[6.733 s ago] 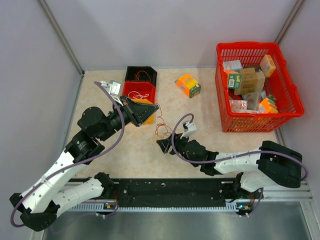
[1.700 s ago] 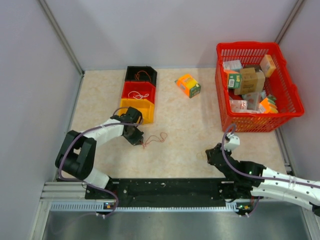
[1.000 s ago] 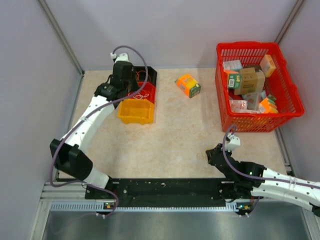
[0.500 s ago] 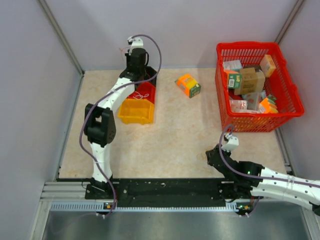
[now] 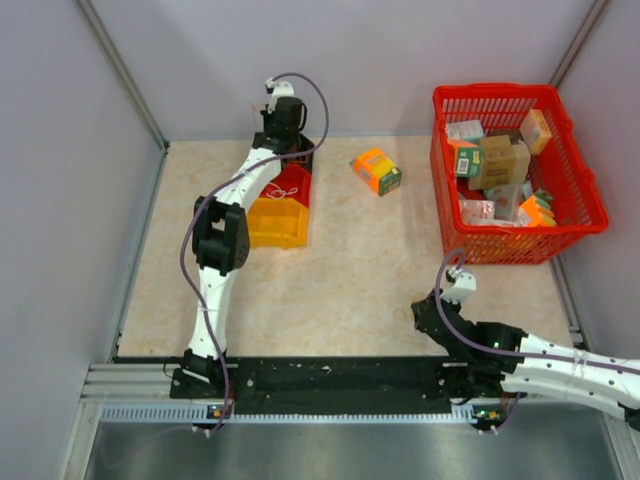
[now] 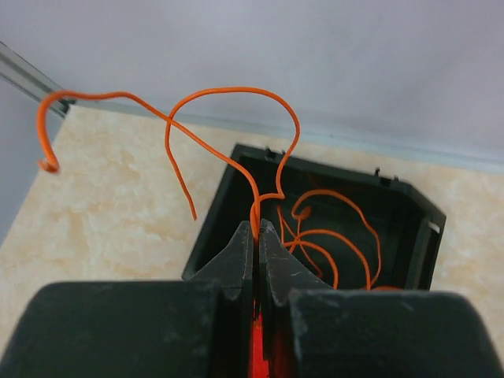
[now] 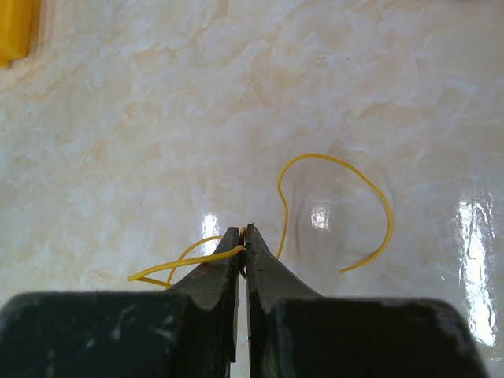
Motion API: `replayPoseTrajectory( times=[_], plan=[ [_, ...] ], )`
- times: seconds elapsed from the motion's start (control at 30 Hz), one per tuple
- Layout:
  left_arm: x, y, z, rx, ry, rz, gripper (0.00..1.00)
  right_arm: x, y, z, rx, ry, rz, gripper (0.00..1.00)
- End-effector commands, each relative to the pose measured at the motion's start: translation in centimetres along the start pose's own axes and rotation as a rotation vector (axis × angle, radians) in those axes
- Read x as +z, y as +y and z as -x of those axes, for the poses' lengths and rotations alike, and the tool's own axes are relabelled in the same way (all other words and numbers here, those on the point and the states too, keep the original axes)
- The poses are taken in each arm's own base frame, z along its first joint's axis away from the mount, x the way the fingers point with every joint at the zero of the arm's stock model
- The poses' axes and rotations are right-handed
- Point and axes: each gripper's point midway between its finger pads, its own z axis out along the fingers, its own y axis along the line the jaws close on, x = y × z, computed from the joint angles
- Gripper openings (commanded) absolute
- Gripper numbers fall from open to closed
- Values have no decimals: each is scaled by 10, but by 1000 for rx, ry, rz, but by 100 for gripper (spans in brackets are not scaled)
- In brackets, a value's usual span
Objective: Untangle the cables
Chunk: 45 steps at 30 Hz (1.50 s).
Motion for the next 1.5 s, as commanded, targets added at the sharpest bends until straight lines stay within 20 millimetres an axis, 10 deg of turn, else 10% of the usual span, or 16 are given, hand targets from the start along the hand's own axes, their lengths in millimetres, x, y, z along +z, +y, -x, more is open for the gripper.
replayPoseTrajectory(
  times=[0.0,0.33,0.5,0.83,1.03,1.47],
  plan=[
    [-8,-11,-19,-50,116,-109,0,-6,18,13,46,-12,44,0],
    [-11,-34,-43,-332,334,-426,0,-7,19,13,51,-10,53,0],
    [-3,-7,-43,-437,365,-405,0,-7,19,12,58,-9,61,0],
    [14,67,18,-280,61,-120,0,-9,22,9,71,8,75,0],
    [24,49,-1,-136,72,-157,0,-7,18,8,82,3,59,0],
    [-30,-27,-24,-160,175,-556,0,-6,19,5,82,19,59,0]
  ],
)
